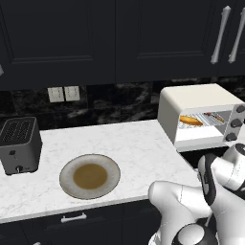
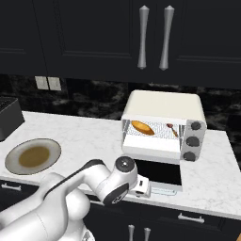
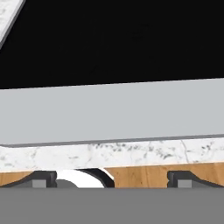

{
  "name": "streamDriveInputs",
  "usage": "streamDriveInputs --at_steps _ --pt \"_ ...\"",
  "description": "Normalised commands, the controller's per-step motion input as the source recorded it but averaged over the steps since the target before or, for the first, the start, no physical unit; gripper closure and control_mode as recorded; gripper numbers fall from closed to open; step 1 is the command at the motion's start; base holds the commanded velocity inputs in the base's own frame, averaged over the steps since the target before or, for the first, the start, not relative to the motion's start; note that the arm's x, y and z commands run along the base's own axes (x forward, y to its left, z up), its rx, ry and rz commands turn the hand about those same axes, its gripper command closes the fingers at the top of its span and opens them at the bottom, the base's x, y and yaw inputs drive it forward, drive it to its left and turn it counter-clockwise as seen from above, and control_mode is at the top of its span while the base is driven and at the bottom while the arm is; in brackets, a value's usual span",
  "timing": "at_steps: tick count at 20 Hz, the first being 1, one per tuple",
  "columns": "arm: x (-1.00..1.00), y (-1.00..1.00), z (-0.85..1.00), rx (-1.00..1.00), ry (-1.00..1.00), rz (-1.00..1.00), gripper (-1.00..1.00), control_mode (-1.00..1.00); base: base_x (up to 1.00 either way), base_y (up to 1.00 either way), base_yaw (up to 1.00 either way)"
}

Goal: Pick up the kebab skewer and baguette bread, and place them inside the toaster oven. Close the toaster oven door and start by setting the timer.

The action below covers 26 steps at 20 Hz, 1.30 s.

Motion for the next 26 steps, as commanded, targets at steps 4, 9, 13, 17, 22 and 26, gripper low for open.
streamDriveInputs --at_steps 4,9,13,17,22,26 --pt "0.0 0.0 -0.14 0.0 -0.02 0.0 -1.0 -1.0 0.0 0.0 0.0" --pt "0.01 0.0 -0.13 0.0 -0.01 0.0 -1.0 -1.0 0.0 0.0 0.0" --pt "0.16 0.02 -0.01 0.0 -0.02 0.0 -1.0 -1.0 0.0 0.0 0.0" --pt "0.25 0.05 0.0 0.0 -0.02 0.0 -1.0 -1.0 0.0 0.0 0.0" --pt "0.22 0.03 0.0 0.0 -0.01 0.0 -1.0 -1.0 0.0 0.0 0.0" --pt "0.08 0.02 0.0 0.0 0.0 0.0 -1.0 -1.0 0.0 0.0 0.0"
